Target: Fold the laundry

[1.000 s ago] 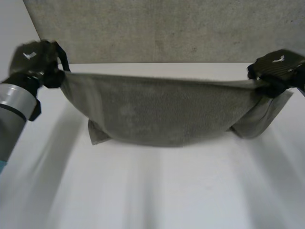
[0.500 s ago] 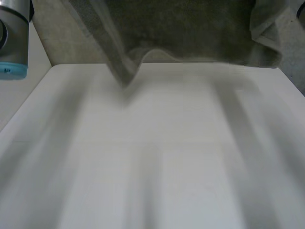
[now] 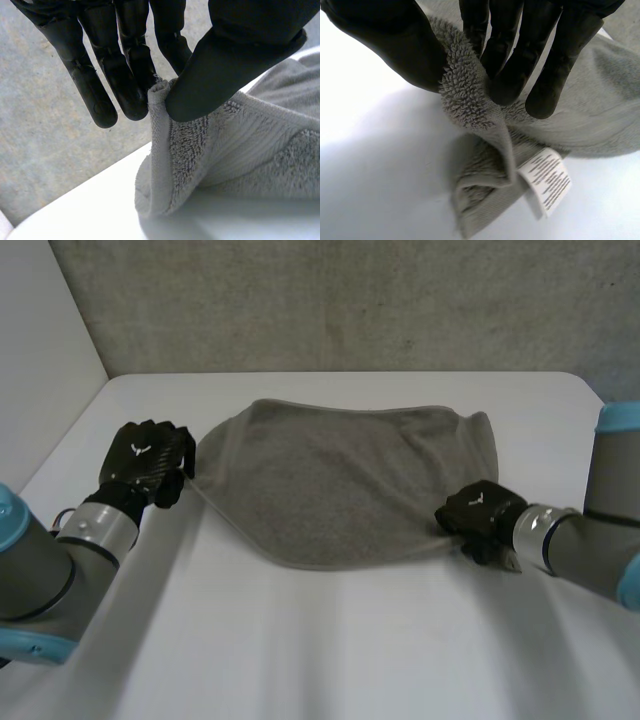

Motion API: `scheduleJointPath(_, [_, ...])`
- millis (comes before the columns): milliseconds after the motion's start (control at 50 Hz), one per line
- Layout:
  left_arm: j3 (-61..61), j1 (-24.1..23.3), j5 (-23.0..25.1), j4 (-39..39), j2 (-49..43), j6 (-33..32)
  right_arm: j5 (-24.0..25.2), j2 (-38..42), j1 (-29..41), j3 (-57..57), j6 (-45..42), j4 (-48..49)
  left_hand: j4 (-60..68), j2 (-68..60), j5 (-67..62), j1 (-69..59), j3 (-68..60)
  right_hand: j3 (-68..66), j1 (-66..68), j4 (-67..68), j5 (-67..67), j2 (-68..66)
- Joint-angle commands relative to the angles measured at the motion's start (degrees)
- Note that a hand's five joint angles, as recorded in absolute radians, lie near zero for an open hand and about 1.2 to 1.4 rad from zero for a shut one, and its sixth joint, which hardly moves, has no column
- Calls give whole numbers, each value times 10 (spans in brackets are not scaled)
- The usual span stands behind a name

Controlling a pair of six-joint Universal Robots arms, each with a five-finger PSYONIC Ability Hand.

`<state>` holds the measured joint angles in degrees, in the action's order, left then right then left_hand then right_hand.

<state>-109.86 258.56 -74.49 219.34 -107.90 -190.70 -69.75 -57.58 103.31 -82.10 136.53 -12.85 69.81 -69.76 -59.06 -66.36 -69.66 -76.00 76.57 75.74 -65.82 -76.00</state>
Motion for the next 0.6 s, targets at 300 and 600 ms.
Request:
scheduleJointPath(300, [-13,62,-6,6,51,-13,0,-107,-51,-163,145,199,102,-102,-109,-136,-103,464,-470,-461,462,464])
scheduleJointPath(600, [-17,93,-4,5,70,56,-2,-128,-80,-197,207,184,102,-102,-109,-136,-103,462,-468,-460,461,462])
